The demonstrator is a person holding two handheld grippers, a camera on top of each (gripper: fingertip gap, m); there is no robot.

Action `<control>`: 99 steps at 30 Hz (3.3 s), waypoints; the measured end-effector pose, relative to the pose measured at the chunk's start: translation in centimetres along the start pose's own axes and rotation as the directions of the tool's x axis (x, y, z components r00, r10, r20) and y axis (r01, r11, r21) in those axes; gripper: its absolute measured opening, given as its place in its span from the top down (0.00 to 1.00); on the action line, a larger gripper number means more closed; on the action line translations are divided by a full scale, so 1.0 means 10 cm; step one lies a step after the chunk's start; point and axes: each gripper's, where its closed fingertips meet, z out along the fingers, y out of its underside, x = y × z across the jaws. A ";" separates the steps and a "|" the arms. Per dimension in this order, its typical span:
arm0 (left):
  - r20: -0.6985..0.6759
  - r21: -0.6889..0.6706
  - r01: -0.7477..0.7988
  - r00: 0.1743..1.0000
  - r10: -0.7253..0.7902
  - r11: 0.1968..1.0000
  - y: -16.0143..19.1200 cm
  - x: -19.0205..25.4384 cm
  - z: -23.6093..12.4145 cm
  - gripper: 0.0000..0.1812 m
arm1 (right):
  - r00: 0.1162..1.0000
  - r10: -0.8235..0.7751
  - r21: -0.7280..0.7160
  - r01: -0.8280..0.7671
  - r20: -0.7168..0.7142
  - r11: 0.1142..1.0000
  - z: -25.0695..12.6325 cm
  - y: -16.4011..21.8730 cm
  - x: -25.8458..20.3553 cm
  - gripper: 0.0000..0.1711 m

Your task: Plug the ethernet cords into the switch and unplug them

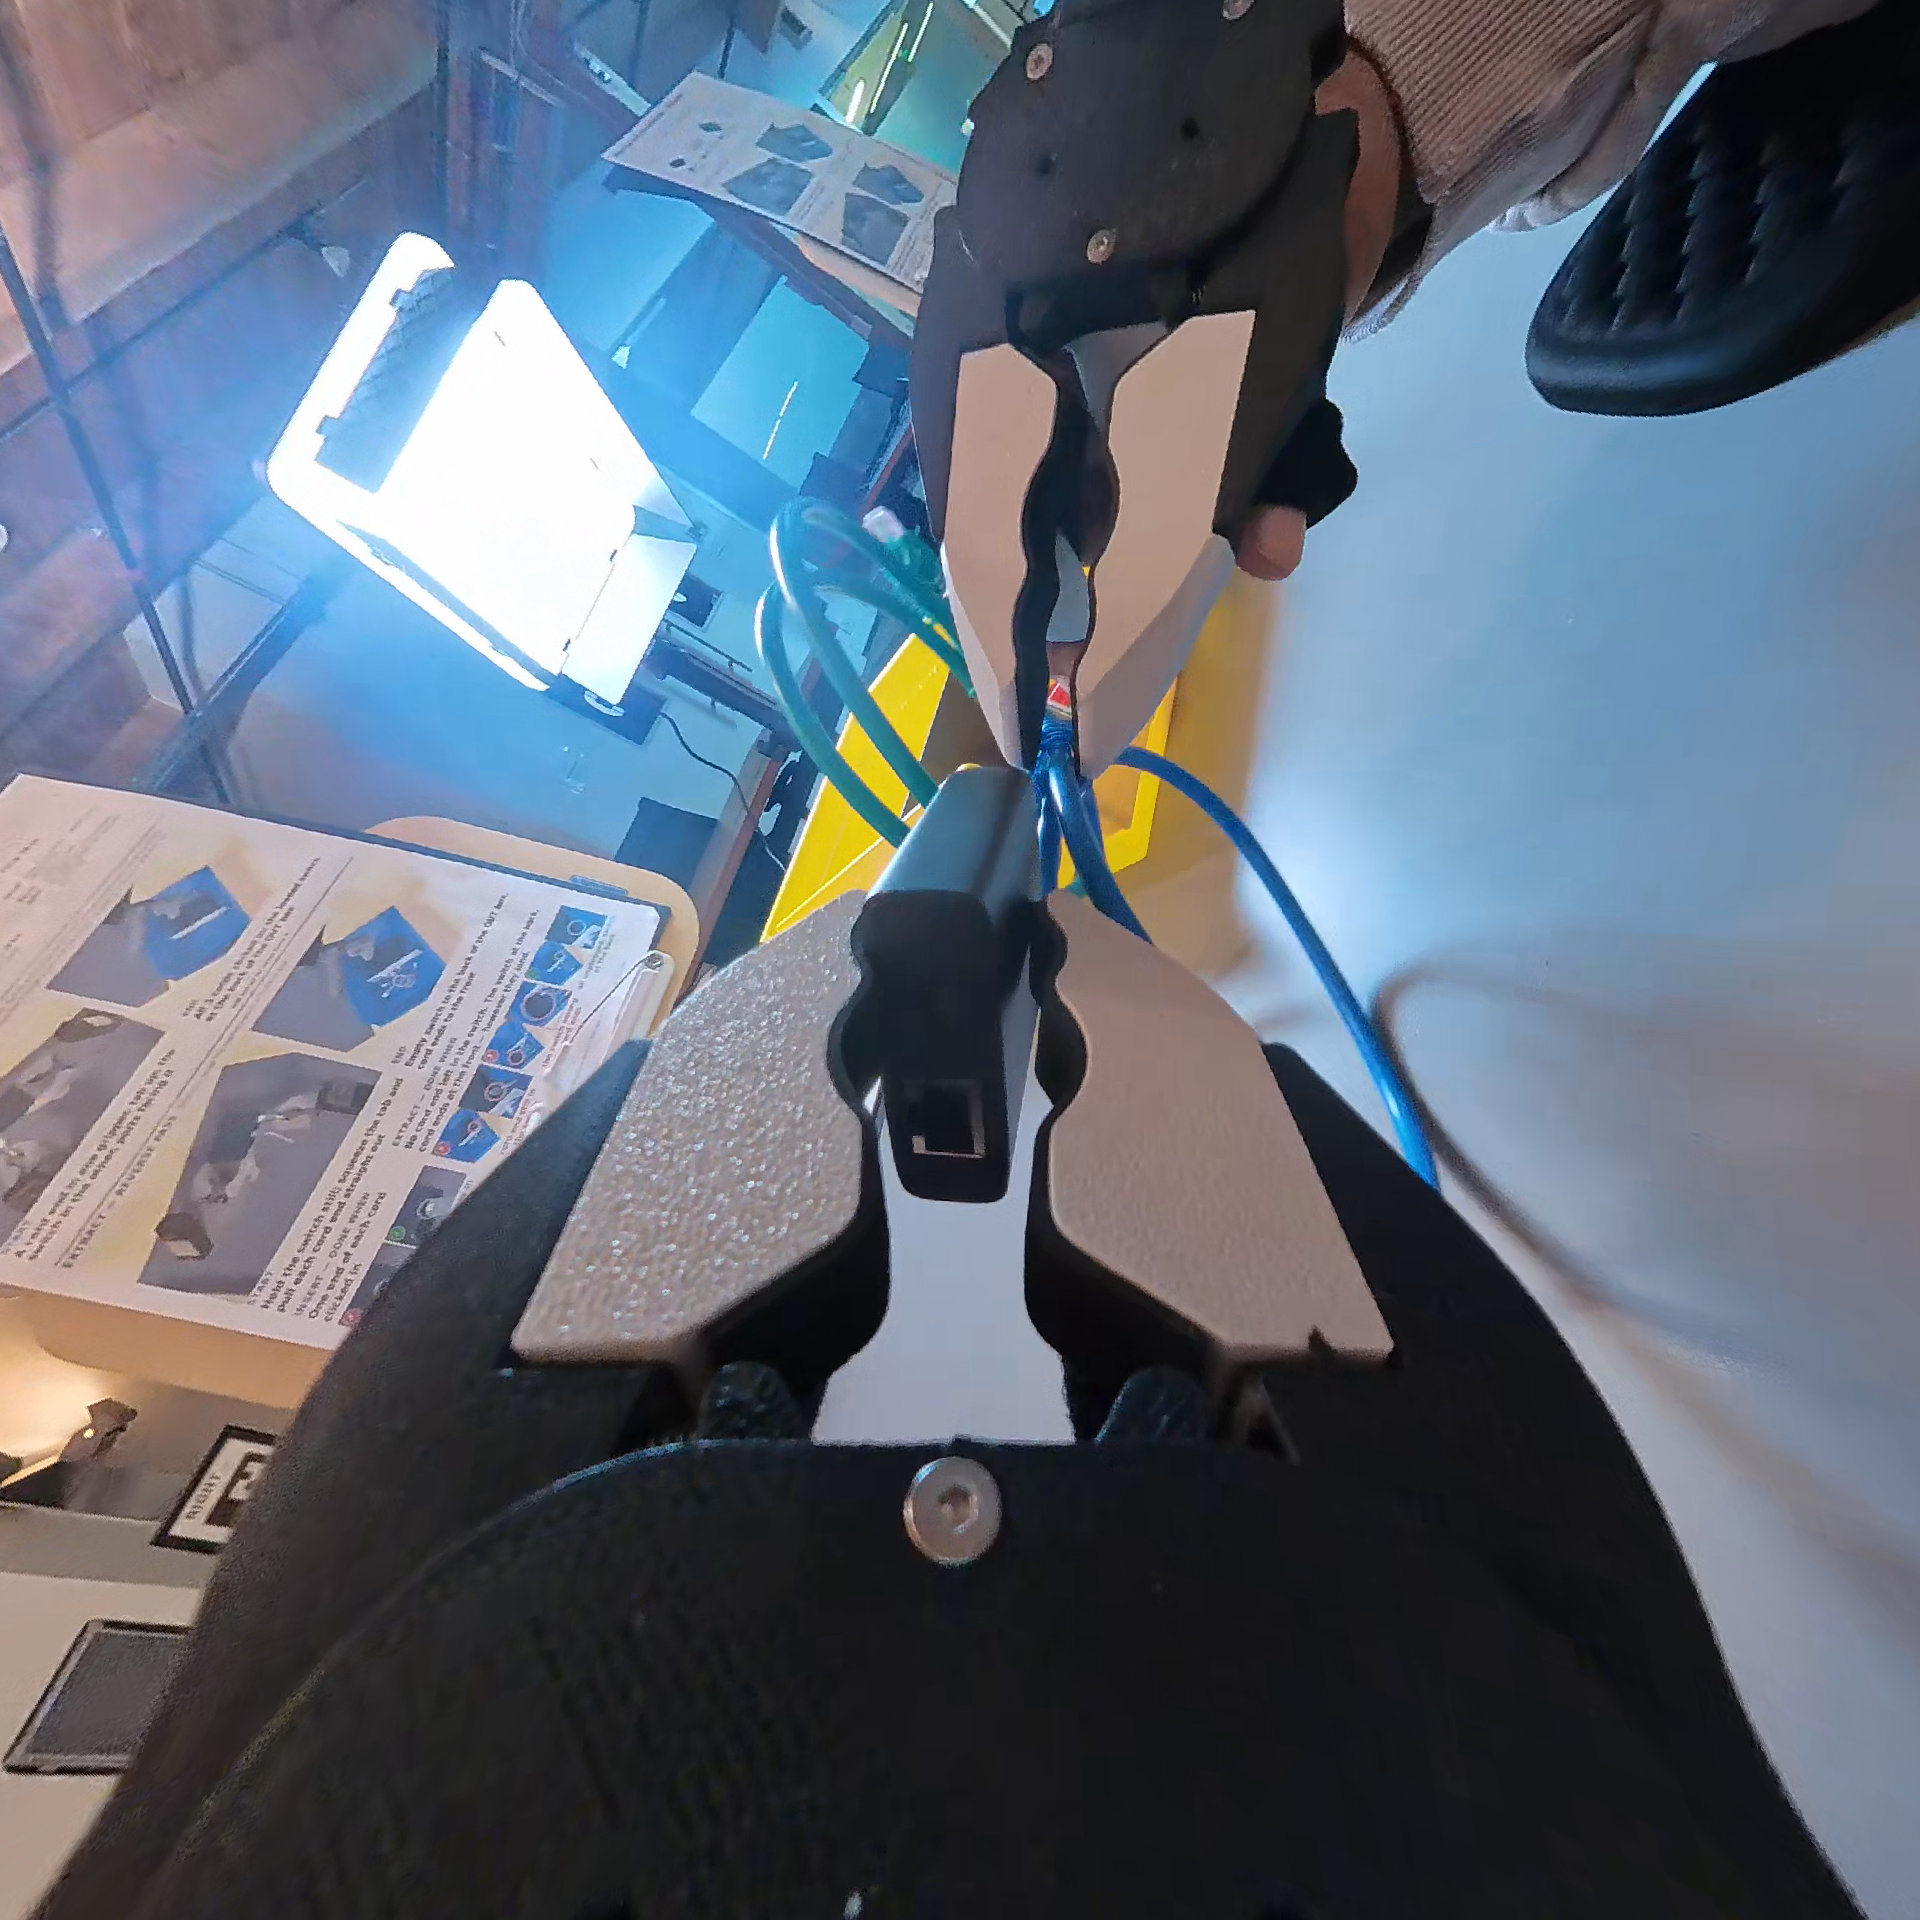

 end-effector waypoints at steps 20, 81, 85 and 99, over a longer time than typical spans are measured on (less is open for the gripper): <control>-0.083 0.136 0.001 0.997 0.010 0.991 -0.27 0.14 0.13 0.88 | 0.997 -0.072 0.029 0.071 0.004 0.997 -0.06 -0.22 -0.04 0.92; -0.193 -0.180 -0.008 0.981 -0.027 0.984 0.40 0.49 0.38 0.88 | 0.990 -0.123 -0.175 0.134 0.072 0.975 0.10 0.08 -0.27 0.92; -0.189 -0.228 -0.011 0.981 -0.033 0.974 0.43 0.49 0.39 0.88 | 0.988 -0.142 -0.183 0.151 0.063 0.971 0.10 0.09 -0.26 0.92; -0.227 -0.234 0.017 0.971 -0.072 0.972 0.44 0.56 0.41 0.88 | 0.982 -0.163 -0.174 0.177 0.093 0.969 0.04 0.07 -0.27 0.96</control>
